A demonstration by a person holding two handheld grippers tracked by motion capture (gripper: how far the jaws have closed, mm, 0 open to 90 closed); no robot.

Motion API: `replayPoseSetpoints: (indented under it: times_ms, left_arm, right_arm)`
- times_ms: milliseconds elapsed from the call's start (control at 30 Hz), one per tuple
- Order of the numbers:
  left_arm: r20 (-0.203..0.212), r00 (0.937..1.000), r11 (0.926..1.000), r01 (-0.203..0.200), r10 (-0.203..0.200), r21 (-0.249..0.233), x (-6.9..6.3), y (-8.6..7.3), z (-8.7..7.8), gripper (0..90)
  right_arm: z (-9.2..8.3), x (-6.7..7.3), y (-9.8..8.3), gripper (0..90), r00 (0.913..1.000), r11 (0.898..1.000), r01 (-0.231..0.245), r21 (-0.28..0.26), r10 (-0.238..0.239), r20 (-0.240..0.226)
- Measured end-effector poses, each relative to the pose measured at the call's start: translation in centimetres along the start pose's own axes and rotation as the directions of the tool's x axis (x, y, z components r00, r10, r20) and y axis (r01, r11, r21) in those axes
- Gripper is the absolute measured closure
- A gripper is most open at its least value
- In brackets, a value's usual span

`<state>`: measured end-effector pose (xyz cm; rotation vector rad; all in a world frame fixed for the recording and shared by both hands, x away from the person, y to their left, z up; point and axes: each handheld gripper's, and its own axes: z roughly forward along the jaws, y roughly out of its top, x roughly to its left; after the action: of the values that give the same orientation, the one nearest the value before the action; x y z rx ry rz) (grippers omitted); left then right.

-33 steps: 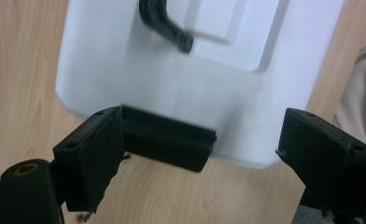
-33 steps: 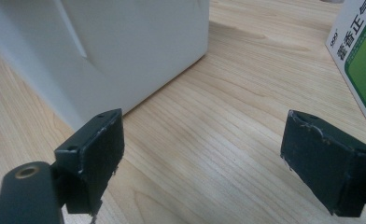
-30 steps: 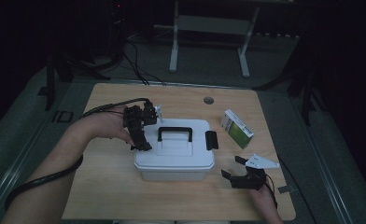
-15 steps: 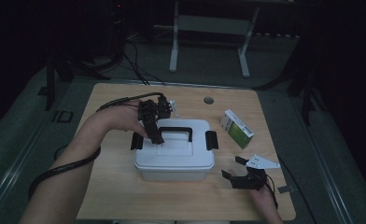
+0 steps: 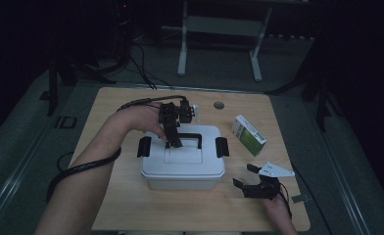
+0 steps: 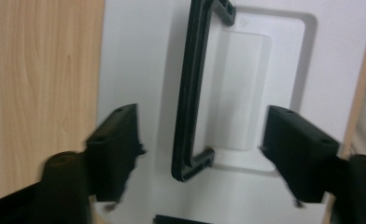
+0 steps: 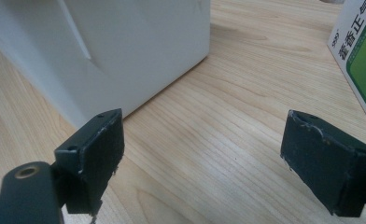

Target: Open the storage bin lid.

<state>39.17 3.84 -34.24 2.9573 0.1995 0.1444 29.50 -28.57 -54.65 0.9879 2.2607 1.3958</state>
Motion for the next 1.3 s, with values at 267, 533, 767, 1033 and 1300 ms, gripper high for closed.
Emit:
replayPoseSetpoints:
  times_ms: [267, 533, 767, 1033, 1300]
  left_arm:
    - [0.044, 0.9984, 0.9989, -0.037, 0.036, 0.028, -0.1, 1.1, 1.1, 47.4]
    - [0.063, 0.9967, 0.9983, -0.053, 0.052, 0.023, -0.1, 1.4, 1.3, 61.5]
    - [0.084, 0.9941, 0.9969, -0.071, 0.068, 0.034, -0.5, 1.6, 1.8, 72.4]
    - [0.077, 0.9949, 0.9974, -0.068, 0.066, 0.024, -0.5, 2.0, 1.8, 81.9]
    - [0.075, 0.9952, 0.9969, -0.066, 0.063, 0.044, -0.3, 2.1, 1.8, 83.6]
  right_arm:
    - [0.0, 0.0, 0.0, 13.2, 1.0000, 1.000, -0.002, 0.002, 0.002, -0.005]
    - [0.0, 0.0, 0.0, 13.3, 1.0000, 1.000, -0.002, 0.004, 0.002, -0.007]
    - [0.0, 0.1, 0.0, 13.2, 1.0000, 1.000, -0.003, 0.002, 0.003, -0.008]
    - [0.0, 0.0, 0.0, 13.3, 1.0000, 1.000, -0.005, 0.004, 0.005, -0.007]
    - [0.0, 0.0, 0.0, 13.3, 0.9999, 1.000, -0.008, 0.001, 0.008, -0.008]
